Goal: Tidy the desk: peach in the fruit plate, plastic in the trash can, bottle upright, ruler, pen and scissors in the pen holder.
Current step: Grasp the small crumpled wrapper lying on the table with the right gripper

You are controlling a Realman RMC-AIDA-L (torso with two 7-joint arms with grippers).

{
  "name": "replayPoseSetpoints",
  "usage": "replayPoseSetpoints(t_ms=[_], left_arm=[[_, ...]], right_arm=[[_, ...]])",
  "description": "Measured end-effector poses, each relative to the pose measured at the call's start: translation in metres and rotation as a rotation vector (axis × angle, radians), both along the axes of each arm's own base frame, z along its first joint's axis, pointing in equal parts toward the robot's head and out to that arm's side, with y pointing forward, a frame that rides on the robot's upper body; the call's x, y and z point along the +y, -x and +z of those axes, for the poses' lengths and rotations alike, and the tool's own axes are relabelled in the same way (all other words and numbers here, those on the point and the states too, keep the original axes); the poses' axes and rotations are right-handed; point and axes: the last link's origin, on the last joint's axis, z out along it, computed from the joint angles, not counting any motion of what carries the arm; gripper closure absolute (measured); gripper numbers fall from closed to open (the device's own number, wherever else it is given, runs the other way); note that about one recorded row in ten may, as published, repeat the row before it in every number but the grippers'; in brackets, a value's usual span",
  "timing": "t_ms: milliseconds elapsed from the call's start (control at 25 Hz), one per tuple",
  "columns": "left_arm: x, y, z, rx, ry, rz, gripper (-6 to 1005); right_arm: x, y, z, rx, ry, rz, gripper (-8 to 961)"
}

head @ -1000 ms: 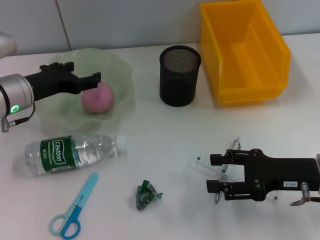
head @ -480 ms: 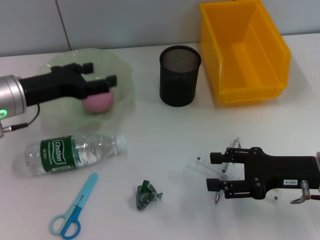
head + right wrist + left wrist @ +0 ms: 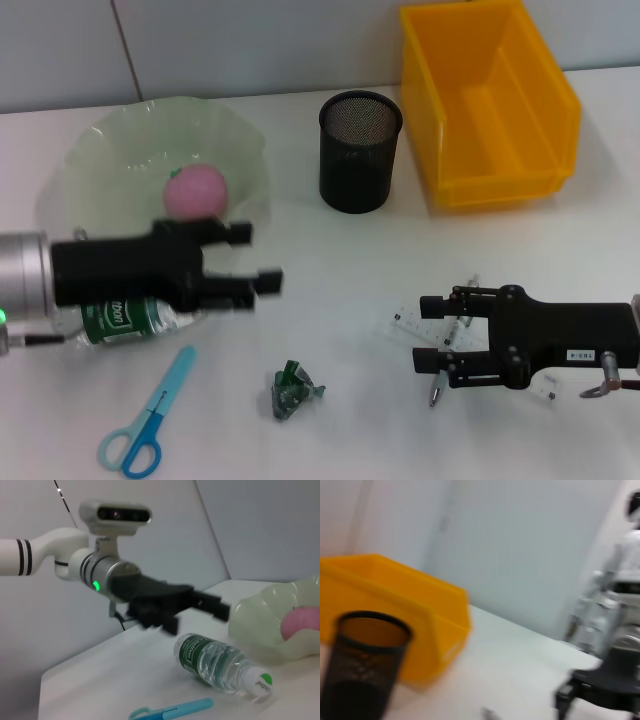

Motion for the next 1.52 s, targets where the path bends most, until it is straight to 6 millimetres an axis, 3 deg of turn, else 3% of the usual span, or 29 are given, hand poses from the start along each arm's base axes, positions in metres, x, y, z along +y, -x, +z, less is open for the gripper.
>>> replayPoseSetpoints(t_ms=[320, 480, 880, 1120, 1520], left_arm=[[-0.03, 0.008, -0.02, -0.016, 0.05, -0.09, 127], [-0.032, 0.01, -0.021, -0.014, 0.05, -0.088, 128], [-0.036, 0.014, -0.021, -0.01, 0.034, -0.111, 128], [-0.037, 0.013, -0.022, -0.011, 0.028, -0.134, 129], [-0.035, 0.012, -0.02, -0.008, 0.022, -0.141, 129]], right_arm=[[0.007, 0.004, 0.006, -0.011, -0.004, 0.02, 184], [0.013, 0.007, 0.012, -0.017, 0.002, 0.013, 184], [0.047, 0.048, 0.038, -0.183, 0.174, 0.009, 184], [0.067, 0.084, 0.057, -0.368, 0.268, 0.016, 185], [0.083, 0.122, 0.061, -0.564, 0.324, 0.023, 185]])
